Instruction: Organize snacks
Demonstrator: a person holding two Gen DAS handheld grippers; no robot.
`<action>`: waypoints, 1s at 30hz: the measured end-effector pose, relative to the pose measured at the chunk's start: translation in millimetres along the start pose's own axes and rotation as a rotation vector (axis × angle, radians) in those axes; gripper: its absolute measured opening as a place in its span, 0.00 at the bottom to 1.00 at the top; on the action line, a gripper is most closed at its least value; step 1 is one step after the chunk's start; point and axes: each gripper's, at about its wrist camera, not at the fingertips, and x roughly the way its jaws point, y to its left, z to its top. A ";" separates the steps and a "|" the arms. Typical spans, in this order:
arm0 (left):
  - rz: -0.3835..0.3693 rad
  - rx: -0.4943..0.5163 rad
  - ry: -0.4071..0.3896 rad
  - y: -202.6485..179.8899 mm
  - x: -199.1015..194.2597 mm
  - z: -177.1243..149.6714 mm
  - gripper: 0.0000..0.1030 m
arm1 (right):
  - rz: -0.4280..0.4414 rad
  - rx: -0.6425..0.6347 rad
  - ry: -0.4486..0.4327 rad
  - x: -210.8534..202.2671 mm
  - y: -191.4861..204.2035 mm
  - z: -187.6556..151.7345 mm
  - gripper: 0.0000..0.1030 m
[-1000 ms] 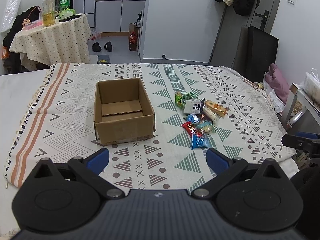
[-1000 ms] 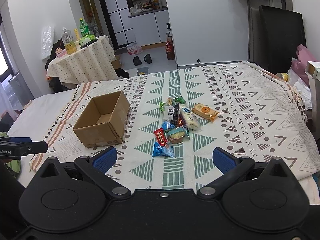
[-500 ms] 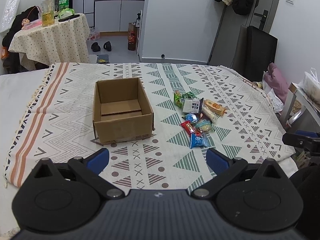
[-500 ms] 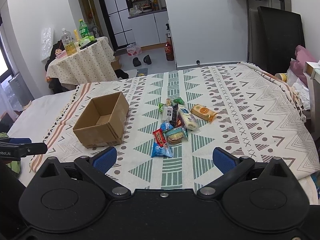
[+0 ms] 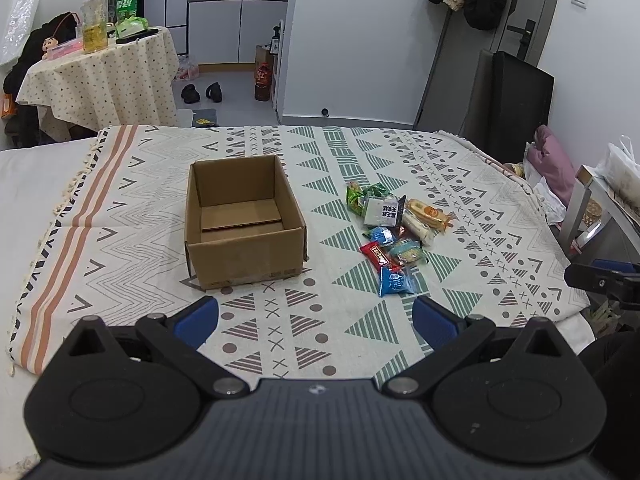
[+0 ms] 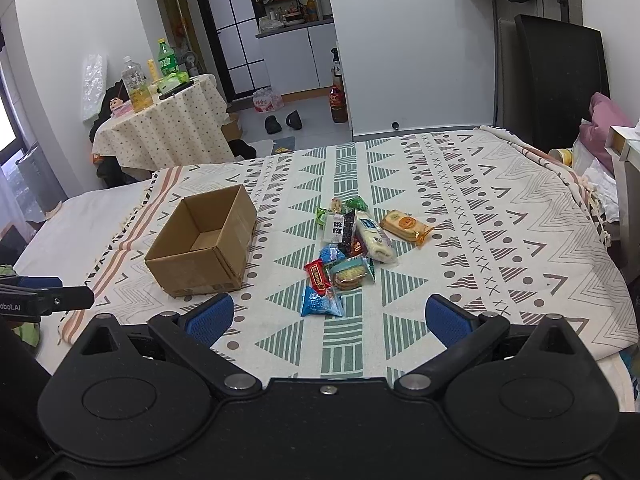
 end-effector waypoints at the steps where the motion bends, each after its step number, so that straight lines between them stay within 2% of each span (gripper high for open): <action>1: 0.000 -0.001 -0.001 -0.1 0.0 0.0 1.00 | -0.001 -0.001 -0.001 -0.2 -0.4 0.5 1.00; 26: -0.003 0.011 -0.023 -2.8 -5.7 5.1 1.00 | -0.002 -0.008 -0.017 -4.1 -1.0 7.9 1.00; 30: -0.026 0.012 -0.012 -1.3 -0.6 8.3 1.00 | -0.002 -0.021 -0.024 -2.7 0.3 6.9 1.00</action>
